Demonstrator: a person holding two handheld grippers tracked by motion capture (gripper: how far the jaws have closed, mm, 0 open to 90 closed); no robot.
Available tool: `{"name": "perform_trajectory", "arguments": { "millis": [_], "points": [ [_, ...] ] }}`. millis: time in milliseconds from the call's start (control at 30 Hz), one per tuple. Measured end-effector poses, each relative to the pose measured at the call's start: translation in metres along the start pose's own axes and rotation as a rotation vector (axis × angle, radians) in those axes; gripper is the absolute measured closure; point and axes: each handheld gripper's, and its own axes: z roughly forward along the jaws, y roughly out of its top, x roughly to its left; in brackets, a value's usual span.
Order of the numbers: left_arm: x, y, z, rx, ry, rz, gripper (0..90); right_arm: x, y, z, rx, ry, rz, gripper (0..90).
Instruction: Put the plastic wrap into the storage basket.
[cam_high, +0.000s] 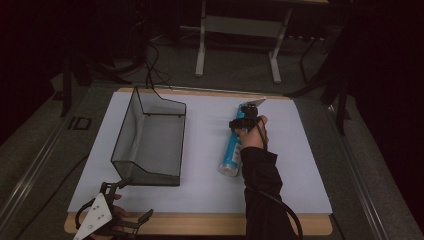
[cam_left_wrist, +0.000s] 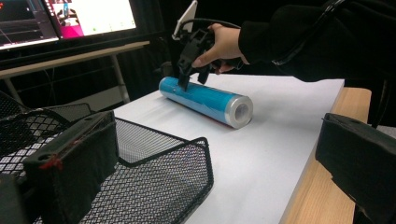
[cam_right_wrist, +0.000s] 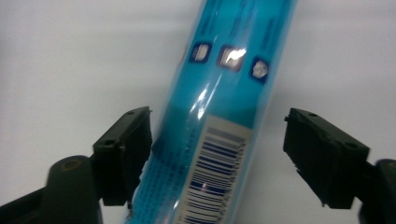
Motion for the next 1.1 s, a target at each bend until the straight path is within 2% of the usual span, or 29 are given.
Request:
{"name": "perform_trajectory", "arguments": {
  "millis": [33,67,333,367,467,533,667,767,900,967,1033,1100],
  "points": [
    [0.000,0.000,0.000,0.000,0.000,0.000,0.0,0.000,0.000,0.000,0.000,0.000,0.000,25.4],
    [0.000,0.000,0.000,0.001,0.000,0.001,0.1,0.000,0.001,0.004,0.028,0.017,0.017,28.4],
    [0.000,0.000,0.000,0.004,-0.002,0.005,0.1,0.004,0.005,0.007,0.084,-0.016,0.035,26.7],
    [0.000,0.000,0.000,0.003,-0.001,0.006,0.0,0.004,0.005,0.011,0.122,-0.022,0.039,24.8],
    [0.000,0.000,0.000,0.002,-0.001,0.005,0.0,0.000,0.004,0.019,0.148,0.011,0.093,25.3],
    [0.000,0.000,0.000,0.004,0.002,0.005,0.0,-0.001,0.002,0.025,0.160,0.028,0.109,25.8],
    [0.000,0.000,0.001,0.007,-0.001,0.005,0.1,0.003,0.003,0.028,0.180,0.001,0.107,26.0],
    [-0.001,0.000,0.001,0.007,-0.003,0.006,0.0,0.003,0.004,0.032,0.204,0.015,0.133,26.8],
    [0.000,-0.001,0.001,0.009,0.000,0.006,0.1,0.000,0.002,0.033,0.197,0.041,0.176,28.5],
    [0.000,-0.001,0.001,0.009,0.002,0.007,0.1,-0.005,0.001,0.032,0.195,0.073,0.217,29.5],
    [0.000,0.000,0.001,0.009,0.004,0.008,0.0,-0.008,0.001,0.031,0.193,0.089,0.235,30.0],
    [0.000,0.000,0.000,0.007,0.005,0.008,0.1,-0.009,0.001,0.030,0.194,0.083,0.237,30.4]
  ]
}}
